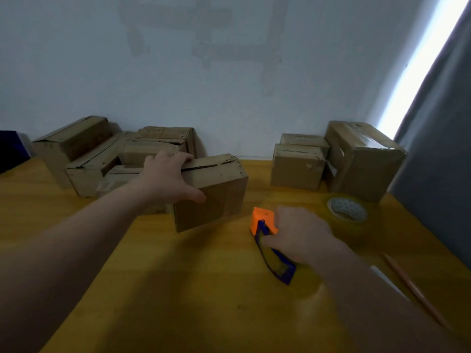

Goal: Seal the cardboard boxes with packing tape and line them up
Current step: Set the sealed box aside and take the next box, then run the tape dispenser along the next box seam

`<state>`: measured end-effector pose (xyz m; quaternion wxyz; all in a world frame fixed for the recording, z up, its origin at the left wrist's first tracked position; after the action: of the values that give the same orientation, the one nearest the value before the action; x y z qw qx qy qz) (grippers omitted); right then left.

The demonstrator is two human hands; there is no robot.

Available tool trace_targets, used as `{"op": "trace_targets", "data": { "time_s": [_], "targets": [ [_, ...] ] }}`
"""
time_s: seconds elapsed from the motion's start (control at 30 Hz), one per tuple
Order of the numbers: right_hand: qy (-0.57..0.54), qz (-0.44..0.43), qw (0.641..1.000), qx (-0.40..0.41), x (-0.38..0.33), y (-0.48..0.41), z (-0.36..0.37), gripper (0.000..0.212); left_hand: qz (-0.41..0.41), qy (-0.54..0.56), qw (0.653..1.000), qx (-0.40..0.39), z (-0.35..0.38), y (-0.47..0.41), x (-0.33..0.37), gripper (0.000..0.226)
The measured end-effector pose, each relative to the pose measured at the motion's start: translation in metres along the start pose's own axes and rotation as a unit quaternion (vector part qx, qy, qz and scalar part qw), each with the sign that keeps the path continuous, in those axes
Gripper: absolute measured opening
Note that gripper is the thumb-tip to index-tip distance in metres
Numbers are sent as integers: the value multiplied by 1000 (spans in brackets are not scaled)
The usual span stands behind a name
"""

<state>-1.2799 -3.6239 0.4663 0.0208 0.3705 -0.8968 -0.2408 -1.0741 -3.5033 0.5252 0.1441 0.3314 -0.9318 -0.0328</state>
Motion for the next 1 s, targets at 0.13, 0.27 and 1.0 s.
{"op": "trace_targets", "data": {
  "time_s": [0.13, 0.27, 1.0],
  "targets": [
    [10, 18, 999, 43, -2, 8, 27, 34, 29, 72, 996, -52, 23, 33, -8, 100],
    [-28, -25, 994, 104, -3, 15, 26, 46, 78, 99, 987, -99, 45, 59, -15, 91],
    [-163, 28, 970, 178, 44, 6, -12, 55, 104, 434, 894, 24, 86, 71, -14, 24]
  ]
}}
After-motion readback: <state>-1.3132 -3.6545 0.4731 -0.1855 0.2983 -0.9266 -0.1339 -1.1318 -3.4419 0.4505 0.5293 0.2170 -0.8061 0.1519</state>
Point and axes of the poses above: each hand's wrist, its own y-axis away from the middle knuckle, its own z-axis out of the palm, x = y × z, the point moved 8 cm from there along -y, towards the middle knuckle, and after that the axes turned 14 degrees about -x, right-handed, at the moved point
